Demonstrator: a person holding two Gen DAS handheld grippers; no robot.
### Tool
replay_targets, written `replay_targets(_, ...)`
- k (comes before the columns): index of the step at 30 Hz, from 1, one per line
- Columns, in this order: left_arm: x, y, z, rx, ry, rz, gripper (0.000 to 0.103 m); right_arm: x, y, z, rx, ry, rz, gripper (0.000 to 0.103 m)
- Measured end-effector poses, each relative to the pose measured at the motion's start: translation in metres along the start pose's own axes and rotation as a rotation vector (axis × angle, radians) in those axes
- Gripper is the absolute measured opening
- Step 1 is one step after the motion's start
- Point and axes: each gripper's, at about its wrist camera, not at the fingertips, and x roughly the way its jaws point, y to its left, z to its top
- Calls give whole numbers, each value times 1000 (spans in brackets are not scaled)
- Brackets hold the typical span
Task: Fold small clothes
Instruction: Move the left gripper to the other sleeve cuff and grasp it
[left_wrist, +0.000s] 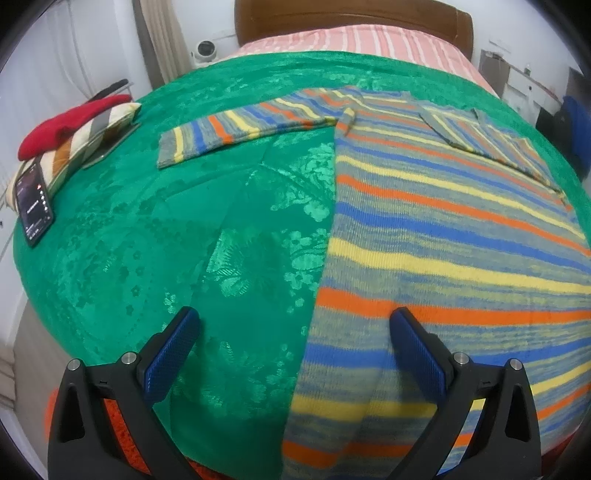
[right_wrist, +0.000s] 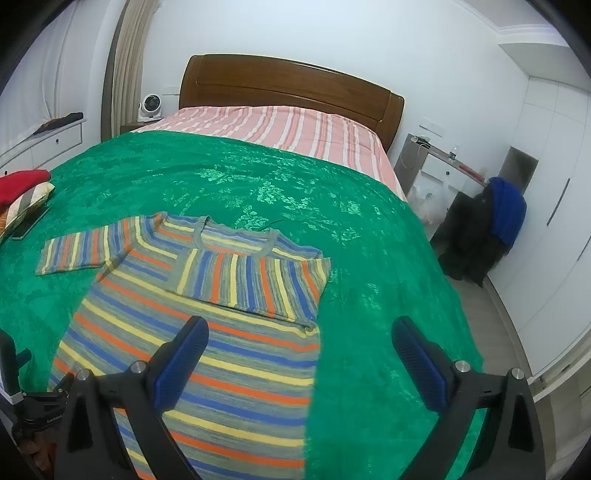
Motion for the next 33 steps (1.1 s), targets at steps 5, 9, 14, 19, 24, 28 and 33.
replay_targets(5,4,2,-2,-13,7,-18,103,0,-2,0,4,0,-8,99)
replay_targets(9,6,4,-2,-19,11,-35,103,0,-3,0,7,2,-16,99)
replay_targets(14,8,5,-5,-34,7,-54,103,3,-6,-2,27,10,9,99)
replay_targets(19,3,16,7,-61,100,-135,101,6,-2,-22,50,26,114,99)
replay_targets(24,-29,60,65,-127,17,-269,102,10,9,-58,6,73,171,99)
replay_targets(28,-10,123,132,-212,0,-211,102,13,7,-82,4,108,184,99)
replay_targets(33,75,185,172,-407,151,-116,91,17,1,-106,24,152,179,99)
